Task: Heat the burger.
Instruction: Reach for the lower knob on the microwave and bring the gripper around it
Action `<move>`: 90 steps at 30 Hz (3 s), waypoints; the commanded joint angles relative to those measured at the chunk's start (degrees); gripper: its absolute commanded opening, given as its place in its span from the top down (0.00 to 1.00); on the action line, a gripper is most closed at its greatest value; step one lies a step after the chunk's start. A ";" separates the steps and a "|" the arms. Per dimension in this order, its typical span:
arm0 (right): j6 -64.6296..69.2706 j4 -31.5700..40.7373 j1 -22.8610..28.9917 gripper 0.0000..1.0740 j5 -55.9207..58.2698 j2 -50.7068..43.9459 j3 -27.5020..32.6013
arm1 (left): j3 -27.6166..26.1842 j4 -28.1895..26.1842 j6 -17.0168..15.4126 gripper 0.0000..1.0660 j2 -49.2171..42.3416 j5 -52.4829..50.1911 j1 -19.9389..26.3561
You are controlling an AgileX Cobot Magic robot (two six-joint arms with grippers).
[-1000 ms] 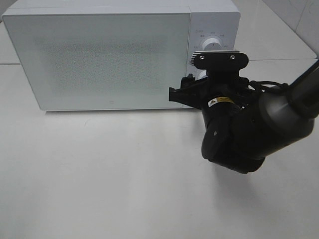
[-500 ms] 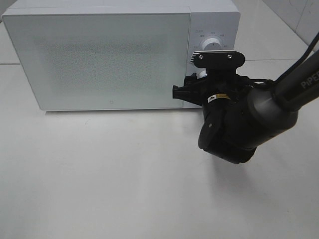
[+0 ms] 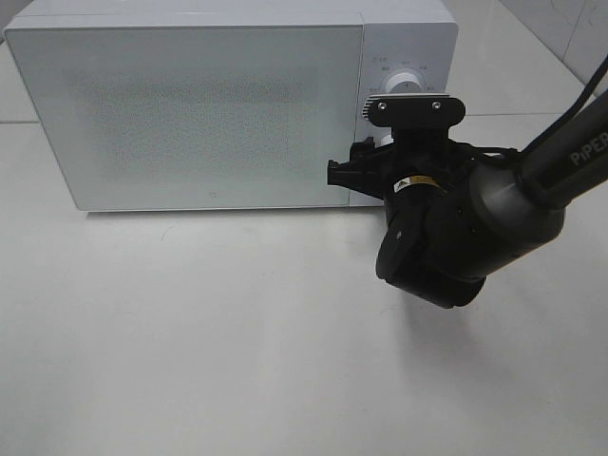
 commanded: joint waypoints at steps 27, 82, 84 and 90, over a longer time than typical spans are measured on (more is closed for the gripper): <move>0.46 1.38 1.72 0.29 -11.17 0.29 -1.03 | 0.06 -0.06 -0.29 0.06 -1.43 0.23 0.11; -0.17 1.15 0.74 0.98 -11.29 1.95 -2.58 | 0.06 -0.06 -0.29 0.06 -1.43 0.23 0.11; -0.17 1.15 0.74 0.98 -11.29 1.95 -2.58 | 0.06 -0.06 -0.29 0.06 -1.43 0.23 0.11; -0.17 1.15 0.74 0.97 -11.29 1.95 -2.58 | 0.06 -0.06 -0.29 0.06 -1.43 0.23 0.11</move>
